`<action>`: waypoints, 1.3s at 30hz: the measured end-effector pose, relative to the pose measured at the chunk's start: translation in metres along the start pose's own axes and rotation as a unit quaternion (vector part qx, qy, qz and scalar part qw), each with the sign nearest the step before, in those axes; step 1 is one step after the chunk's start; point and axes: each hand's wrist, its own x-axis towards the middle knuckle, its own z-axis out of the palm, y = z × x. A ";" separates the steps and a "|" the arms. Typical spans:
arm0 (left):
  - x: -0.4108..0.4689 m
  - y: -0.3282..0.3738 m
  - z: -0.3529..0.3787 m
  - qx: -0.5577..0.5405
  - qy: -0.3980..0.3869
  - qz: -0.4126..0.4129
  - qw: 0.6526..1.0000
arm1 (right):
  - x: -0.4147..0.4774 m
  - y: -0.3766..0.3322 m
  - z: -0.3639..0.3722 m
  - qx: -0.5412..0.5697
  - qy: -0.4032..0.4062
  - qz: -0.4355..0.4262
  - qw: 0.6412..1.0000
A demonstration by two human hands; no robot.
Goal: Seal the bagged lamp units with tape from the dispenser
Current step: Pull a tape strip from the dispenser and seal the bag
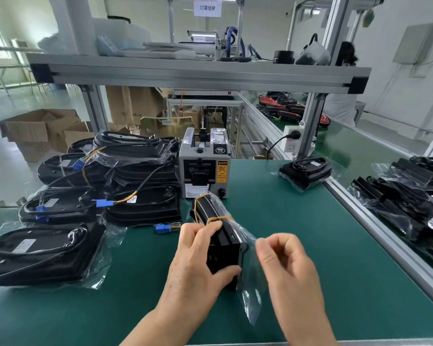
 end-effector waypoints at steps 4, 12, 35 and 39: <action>-0.001 -0.003 0.000 -0.003 0.007 0.005 1.000 | 0.000 -0.008 0.002 -0.125 -0.023 -0.090 0.988; 0.016 -0.009 -0.003 0.010 -0.085 0.060 0.995 | 0.013 -0.003 0.006 -0.208 0.053 -0.233 0.949; 0.217 -0.071 0.025 -0.444 0.120 -0.541 0.704 | 0.024 0.004 0.017 -0.239 0.087 -0.319 0.913; 0.230 -0.075 0.033 -0.450 0.173 -0.556 0.677 | 0.022 0.005 0.017 -0.229 0.073 -0.313 0.919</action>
